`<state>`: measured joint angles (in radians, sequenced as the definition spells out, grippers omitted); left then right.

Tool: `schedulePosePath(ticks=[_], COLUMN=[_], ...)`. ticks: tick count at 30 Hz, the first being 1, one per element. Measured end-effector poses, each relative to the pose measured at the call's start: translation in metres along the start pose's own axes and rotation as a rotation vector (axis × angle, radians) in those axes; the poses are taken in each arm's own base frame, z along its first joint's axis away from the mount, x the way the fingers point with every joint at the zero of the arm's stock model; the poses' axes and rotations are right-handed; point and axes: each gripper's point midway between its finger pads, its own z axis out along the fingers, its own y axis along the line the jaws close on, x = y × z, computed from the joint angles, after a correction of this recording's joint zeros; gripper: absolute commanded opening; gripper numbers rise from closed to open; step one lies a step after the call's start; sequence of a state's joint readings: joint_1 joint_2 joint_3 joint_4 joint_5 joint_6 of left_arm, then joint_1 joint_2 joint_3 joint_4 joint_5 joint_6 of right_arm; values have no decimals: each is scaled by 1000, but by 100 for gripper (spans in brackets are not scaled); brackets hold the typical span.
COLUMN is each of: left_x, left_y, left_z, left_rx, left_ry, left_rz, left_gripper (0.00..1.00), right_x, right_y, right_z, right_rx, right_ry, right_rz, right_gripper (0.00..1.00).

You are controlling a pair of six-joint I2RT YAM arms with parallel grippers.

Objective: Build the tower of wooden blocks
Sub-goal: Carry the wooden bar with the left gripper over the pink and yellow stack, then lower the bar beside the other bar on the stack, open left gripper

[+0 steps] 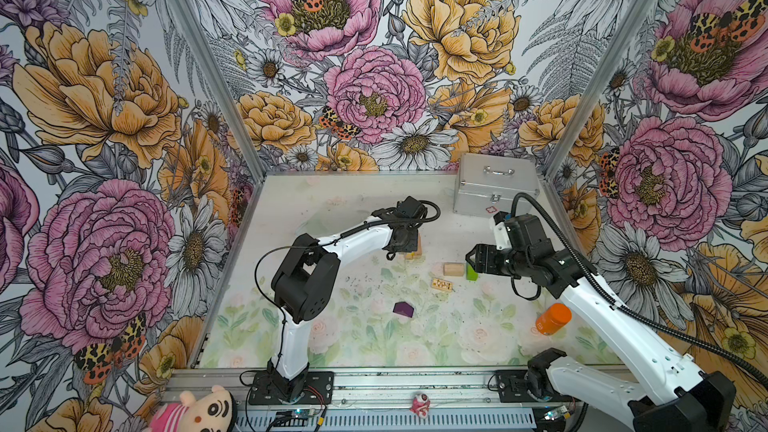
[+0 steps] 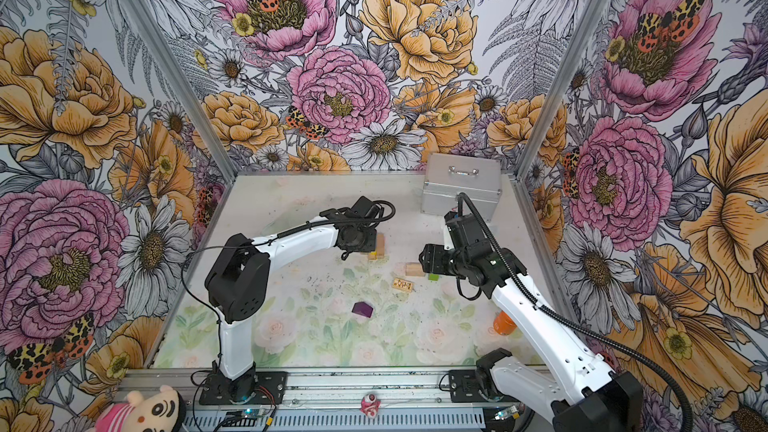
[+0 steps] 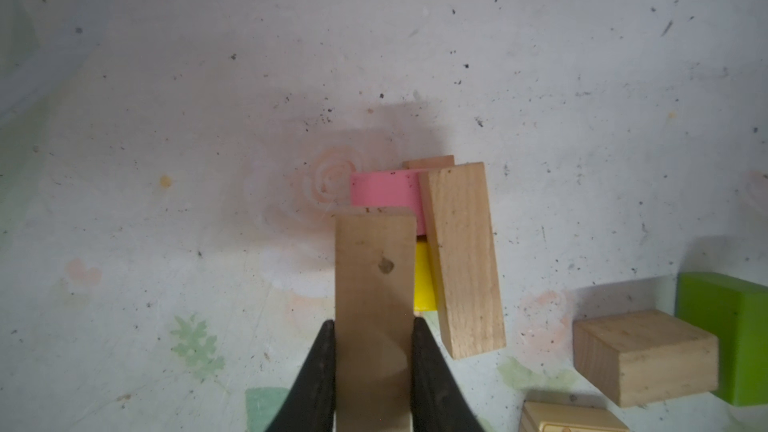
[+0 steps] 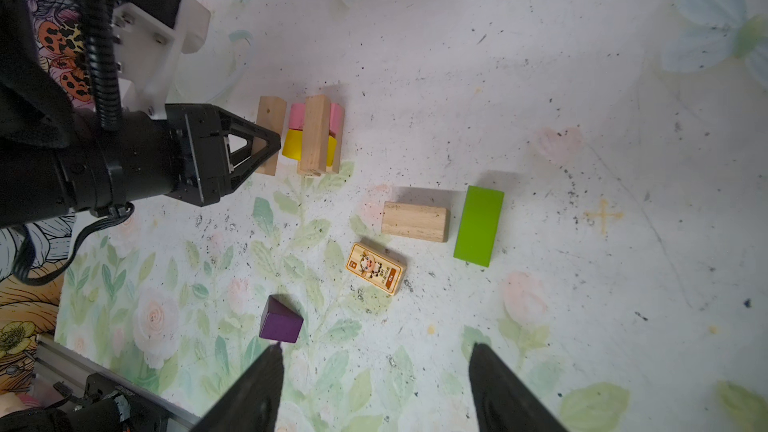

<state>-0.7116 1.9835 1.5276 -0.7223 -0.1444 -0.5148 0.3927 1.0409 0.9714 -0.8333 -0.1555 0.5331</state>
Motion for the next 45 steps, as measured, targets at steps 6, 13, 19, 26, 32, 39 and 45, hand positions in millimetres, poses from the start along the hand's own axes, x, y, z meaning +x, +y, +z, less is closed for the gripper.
schedulePosePath(ticks=[6, 13, 19, 26, 32, 39, 45], left_x=[0, 3, 3, 3, 2, 3, 1], left_y=[-5, -6, -9, -10, -13, -15, -17], left_z=[2, 8, 10, 12, 10, 11, 14], left_rx=[5, 0, 3, 3, 10, 10, 11], left_ry=[6, 22, 25, 29, 26, 29, 28], left_rz=[6, 10, 14, 14, 16, 19, 19], left_gripper=[18, 18, 19, 21, 26, 27, 32], right_x=[-1, -2, 0, 2, 2, 1, 1], right_y=[-2, -4, -7, -11, -13, -14, -16], right_z=[0, 0, 1, 3, 3, 3, 3], right_rx=[4, 7, 9, 15, 16, 17, 19], right_ry=[-3, -5, 2, 12, 11, 10, 10], right_rz=[5, 12, 19, 31, 29, 26, 26], right_gripper=[73, 73, 73, 73, 73, 73, 73])
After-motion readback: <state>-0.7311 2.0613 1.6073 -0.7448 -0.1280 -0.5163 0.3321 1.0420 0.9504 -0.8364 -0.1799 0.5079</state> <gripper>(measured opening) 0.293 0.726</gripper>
